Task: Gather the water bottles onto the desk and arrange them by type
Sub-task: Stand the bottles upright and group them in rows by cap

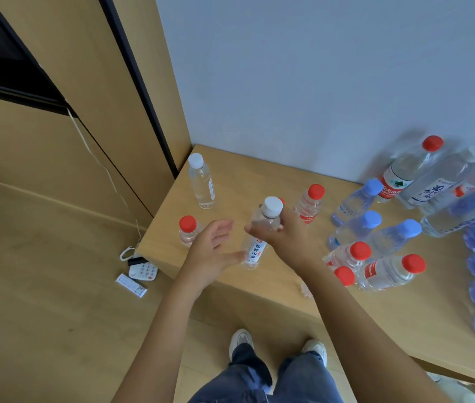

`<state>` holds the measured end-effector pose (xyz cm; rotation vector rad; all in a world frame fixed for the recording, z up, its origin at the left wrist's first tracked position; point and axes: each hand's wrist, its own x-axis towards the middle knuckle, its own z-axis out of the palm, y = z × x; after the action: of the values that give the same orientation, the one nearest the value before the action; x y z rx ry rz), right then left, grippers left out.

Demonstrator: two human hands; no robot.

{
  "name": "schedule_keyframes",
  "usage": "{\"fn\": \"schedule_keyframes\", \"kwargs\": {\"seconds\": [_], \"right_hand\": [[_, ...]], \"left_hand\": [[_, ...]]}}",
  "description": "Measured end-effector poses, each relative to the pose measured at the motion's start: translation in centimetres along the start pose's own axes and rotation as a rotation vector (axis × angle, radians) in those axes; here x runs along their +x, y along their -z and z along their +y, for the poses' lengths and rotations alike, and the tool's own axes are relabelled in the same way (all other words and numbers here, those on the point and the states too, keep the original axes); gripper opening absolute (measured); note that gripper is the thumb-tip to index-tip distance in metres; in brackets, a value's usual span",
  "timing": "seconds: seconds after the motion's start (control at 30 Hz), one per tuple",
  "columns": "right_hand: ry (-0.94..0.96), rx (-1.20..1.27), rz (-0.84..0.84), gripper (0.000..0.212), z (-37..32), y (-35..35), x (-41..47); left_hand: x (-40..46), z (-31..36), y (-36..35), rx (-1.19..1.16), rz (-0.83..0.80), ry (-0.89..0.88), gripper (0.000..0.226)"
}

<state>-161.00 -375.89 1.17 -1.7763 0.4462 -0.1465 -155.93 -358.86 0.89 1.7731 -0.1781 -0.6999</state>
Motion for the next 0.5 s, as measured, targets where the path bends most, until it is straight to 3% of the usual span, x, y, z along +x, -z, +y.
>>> {"fn": "schedule_keyframes", "kwargs": {"seconds": [0.2,0.4,0.5], "right_hand": [[0.094,0.121,0.060,0.018,-6.2,3.4,0.8],[0.108,0.180,0.098,0.025,-10.4,6.5,1.7],[0.079,0.402,0.066,0.024,-11.3,7.9,1.8]], "left_hand": [[1.2,2.1,-2.6,0.078,-0.196,-0.094,0.055],[1.0,5.9,-6.0,-0.064,-0.173,-0.193,0.047],[0.5,7.8,-7.5,-0.104,-0.252,-0.236,0.042]]}}
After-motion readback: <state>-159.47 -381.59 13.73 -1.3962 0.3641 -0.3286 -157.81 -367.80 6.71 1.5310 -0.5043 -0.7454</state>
